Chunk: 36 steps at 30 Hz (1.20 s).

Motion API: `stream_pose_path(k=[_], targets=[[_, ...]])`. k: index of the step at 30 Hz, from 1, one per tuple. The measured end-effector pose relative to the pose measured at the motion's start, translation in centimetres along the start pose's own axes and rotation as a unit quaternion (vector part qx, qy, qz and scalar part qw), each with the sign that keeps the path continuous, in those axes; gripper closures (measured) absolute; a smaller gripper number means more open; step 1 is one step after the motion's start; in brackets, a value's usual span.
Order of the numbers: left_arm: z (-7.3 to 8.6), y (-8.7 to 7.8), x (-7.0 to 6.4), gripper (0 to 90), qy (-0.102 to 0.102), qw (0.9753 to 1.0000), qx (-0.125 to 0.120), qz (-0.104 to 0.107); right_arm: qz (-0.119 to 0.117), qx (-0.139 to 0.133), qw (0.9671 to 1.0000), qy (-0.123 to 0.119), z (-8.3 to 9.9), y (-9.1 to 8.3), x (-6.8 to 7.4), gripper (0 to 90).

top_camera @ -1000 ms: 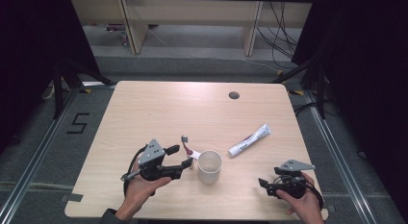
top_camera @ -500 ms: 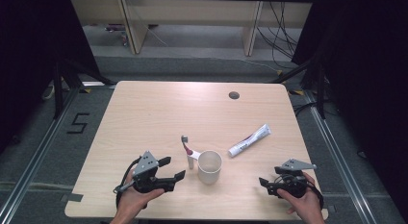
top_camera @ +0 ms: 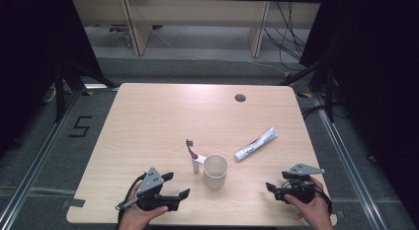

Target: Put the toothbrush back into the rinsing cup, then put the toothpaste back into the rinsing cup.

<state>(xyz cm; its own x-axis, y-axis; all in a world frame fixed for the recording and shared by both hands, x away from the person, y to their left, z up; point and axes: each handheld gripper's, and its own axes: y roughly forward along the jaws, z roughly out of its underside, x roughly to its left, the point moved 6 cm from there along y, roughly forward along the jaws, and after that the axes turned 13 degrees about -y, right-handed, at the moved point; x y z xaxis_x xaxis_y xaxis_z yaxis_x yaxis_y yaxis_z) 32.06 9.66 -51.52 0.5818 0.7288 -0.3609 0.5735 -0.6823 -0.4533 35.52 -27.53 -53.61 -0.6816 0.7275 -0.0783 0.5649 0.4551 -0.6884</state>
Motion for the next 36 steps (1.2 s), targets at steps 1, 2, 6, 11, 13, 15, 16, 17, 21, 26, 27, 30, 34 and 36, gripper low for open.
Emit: stream_pose_path(k=[1,2,6,11,13,15,16,17,21,26,27,30,34,36], targets=[[0.2,-0.1,0.0,17.8,0.003,1.0000,0.002,0.001,0.000,0.001,1.0000,0.000,0.0,0.0,0.0,21.9],[0.4,-0.2,-0.1,17.8,0.002,1.0000,0.005,0.001,0.001,0.001,1.0000,0.001,0.0,0.0,0.0,21.9],[1.1,-0.3,-0.2,17.6,0.006,0.9999,0.014,0.002,0.007,0.007,0.9999,0.005,0.0,-0.1,0.1,22.9],[1.7,-0.4,-0.2,17.2,0.009,0.9997,0.020,-0.007,0.008,0.007,0.9999,0.004,-0.1,-0.2,0.2,23.5],[1.9,-0.5,-0.2,17.2,0.005,0.9997,0.022,-0.008,0.001,-0.001,1.0000,-0.007,-0.2,0.1,0.2,23.5],[2.1,-0.5,-0.2,17.3,0.006,0.9996,0.025,-0.012,0.005,0.000,0.9999,-0.012,-0.3,0.0,0.2,24.5],[2.3,-0.6,-0.2,17.3,0.007,0.9994,0.028,-0.017,-0.001,-0.001,1.0000,-0.002,-0.5,0.1,0.3,24.8],[2.4,-0.7,-0.3,17.3,0.006,0.9995,0.027,-0.017,0.003,-0.001,1.0000,-0.002,-0.7,0.1,0.3,25.4],[2.8,-0.6,-0.3,17.6,0.014,0.9992,0.030,-0.022,-0.008,-0.011,0.9999,0.003,-1.6,0.4,0.3,29.7],[2.7,-0.8,-0.1,17.6,0.013,0.9992,0.026,-0.026,-0.008,-0.025,0.9996,-0.004,-2.9,0.8,-0.1,41.0],[2.7,-0.8,-0.1,17.7,0.014,0.9992,0.026,-0.026,-0.010,-0.028,0.9996,0.001,-3.6,1.2,-0.2,44.3],[2.5,-0.8,0.0,17.8,0.015,0.9992,0.024,-0.029,-0.015,-0.033,0.9994,0.001,-4.2,1.5,-0.3,49.9],[2.5,-0.9,0.2,18.0,0.015,0.9992,0.022,-0.031,-0.016,-0.038,0.9991,-0.012,-5.4,2.4,-0.4,63.5],[2.6,-0.9,0.3,18.0,0.016,0.9990,0.026,-0.033,-0.021,-0.041,0.9989,-0.009,-5.9,2.7,-0.3,70.6]])
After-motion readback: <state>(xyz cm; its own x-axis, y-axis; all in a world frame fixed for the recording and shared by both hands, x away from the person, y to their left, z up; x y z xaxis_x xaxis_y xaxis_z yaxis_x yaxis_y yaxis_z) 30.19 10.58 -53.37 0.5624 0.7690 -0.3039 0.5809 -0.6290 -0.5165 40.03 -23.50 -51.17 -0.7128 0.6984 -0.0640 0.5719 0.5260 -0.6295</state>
